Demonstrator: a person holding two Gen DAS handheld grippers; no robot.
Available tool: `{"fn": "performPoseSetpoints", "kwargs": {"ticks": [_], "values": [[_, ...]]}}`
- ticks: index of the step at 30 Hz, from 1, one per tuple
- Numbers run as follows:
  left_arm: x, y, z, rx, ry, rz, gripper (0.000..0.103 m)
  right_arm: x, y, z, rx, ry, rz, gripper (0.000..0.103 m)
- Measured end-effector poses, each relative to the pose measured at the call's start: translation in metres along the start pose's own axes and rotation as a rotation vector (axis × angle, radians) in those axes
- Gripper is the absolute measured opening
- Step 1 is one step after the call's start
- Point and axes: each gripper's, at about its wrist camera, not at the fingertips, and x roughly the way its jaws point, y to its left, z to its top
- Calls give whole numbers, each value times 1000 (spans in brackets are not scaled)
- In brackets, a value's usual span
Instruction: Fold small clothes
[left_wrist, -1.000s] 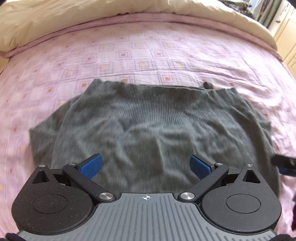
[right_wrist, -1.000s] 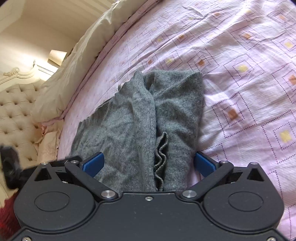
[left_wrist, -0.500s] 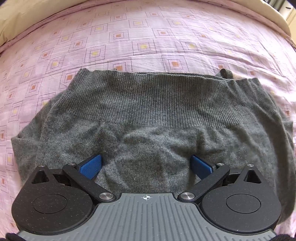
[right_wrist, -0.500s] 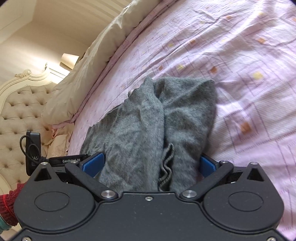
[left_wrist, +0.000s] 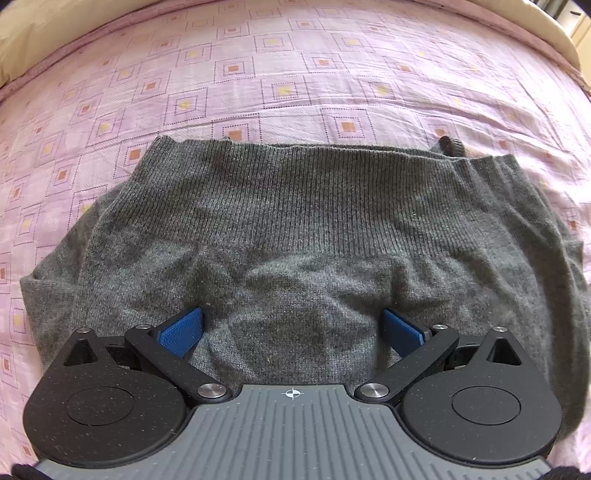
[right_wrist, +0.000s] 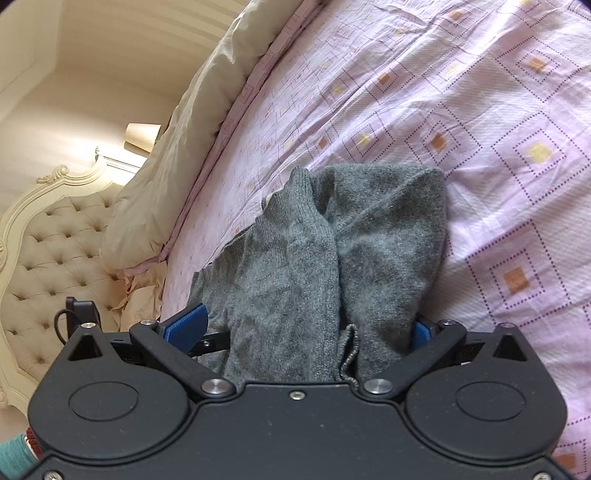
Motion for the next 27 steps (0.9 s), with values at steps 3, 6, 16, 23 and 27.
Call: {"fn": "performPoseSetpoints", "kwargs": {"ticks": [3,6,16,23,27], "values": [[-11,0,-7,-12,-23,-9,101,0,1,-1,-5,-3,-7,103],[-22,-7,-27,-2,-35,-10,101,1,3,-2,-14,-2,-12,103],[-23,-13,-85,13,-31,21,103,3,12,-8,-54,48,-49,103],[-27,1,-68,-23,-33,-2,102,18,34,-10,-135,133,-180,56],[-43,10,-75,-32,-61,-8,101,22,50,-11,-199,145,-288,34]]}}
